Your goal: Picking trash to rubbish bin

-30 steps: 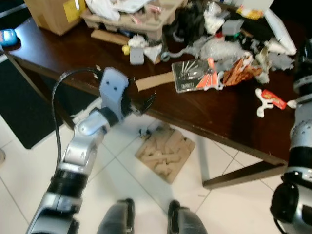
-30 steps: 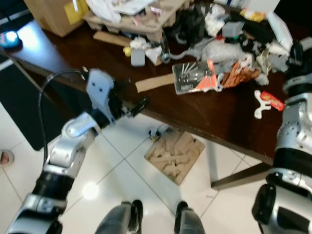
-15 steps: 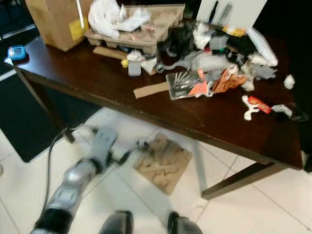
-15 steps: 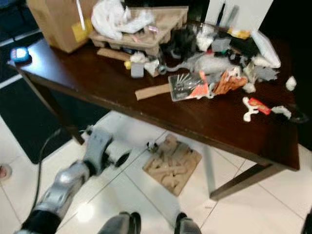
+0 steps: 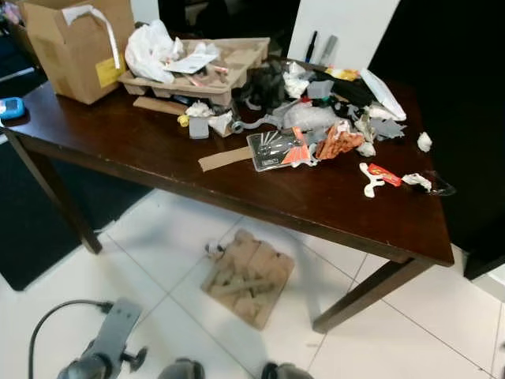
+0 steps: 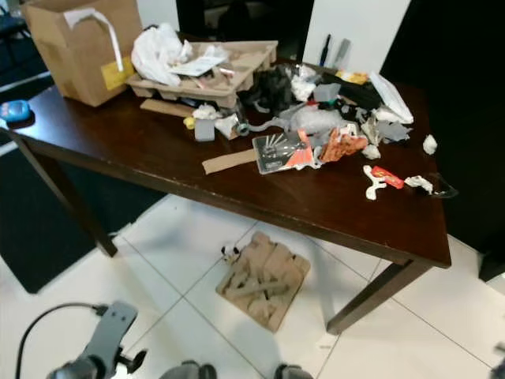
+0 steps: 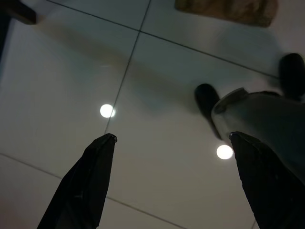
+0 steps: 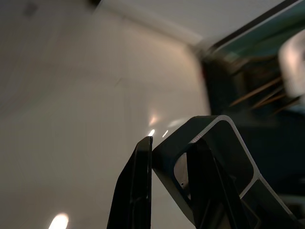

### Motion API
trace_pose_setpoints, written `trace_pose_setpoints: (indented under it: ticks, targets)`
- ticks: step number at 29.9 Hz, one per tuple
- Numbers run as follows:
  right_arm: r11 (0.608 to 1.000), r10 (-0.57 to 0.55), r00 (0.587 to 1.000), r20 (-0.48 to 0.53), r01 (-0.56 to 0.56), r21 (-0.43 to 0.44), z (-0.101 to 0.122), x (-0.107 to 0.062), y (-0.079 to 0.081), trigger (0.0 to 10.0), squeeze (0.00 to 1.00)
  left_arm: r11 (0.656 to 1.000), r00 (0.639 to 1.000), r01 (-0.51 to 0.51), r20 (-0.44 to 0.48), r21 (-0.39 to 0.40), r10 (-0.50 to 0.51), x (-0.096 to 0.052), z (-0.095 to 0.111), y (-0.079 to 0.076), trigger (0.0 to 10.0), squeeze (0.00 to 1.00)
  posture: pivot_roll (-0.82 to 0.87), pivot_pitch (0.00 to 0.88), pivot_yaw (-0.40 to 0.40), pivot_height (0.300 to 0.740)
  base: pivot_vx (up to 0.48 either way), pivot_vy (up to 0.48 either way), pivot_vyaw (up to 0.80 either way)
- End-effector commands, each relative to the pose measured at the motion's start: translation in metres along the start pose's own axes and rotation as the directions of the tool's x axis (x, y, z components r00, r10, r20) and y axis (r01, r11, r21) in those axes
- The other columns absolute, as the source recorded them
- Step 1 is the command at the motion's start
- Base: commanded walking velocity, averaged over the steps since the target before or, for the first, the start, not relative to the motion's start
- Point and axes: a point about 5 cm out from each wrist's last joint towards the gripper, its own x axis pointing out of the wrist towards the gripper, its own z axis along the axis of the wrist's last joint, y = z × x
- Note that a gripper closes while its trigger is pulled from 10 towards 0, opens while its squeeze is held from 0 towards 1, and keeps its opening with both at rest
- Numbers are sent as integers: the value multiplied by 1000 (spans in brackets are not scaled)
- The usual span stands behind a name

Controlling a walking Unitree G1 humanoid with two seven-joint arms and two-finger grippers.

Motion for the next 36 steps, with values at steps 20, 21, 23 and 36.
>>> trace_pose_setpoints:
  ticks: [20, 21, 23, 36]
  targets:
    - [310, 735, 557, -387, -783, -540, -98, -120, 173, 10000, 0, 959, 921, -203, -370, -197, 119, -23, -98, -32, 10000, 0, 188, 50, -69, 740, 0, 0, 0]
    - [291, 739, 551, -388, -780, -554, -97, -121, 175, 10000, 0, 960, 923, -201, -366, -197, 118, -21, -96, -33, 10000, 0, 188, 50, -69, 740, 0, 0, 0]
    - [283, 740, 548, -390, -780, -559, -97, -121, 176, 10000, 0, 960, 924, -201, -364, -197, 118, -21, -95, -33, 10000, 0, 187, 49, -69, 740, 0, 0, 0]
    - [195, 752, 517, -410, -768, -610, -95, -130, 186, 10000, 0, 959, 934, -197, -335, -202, 122, -13, -81, -35, 10000, 0, 190, 39, -72, 740, 0, 0, 0]
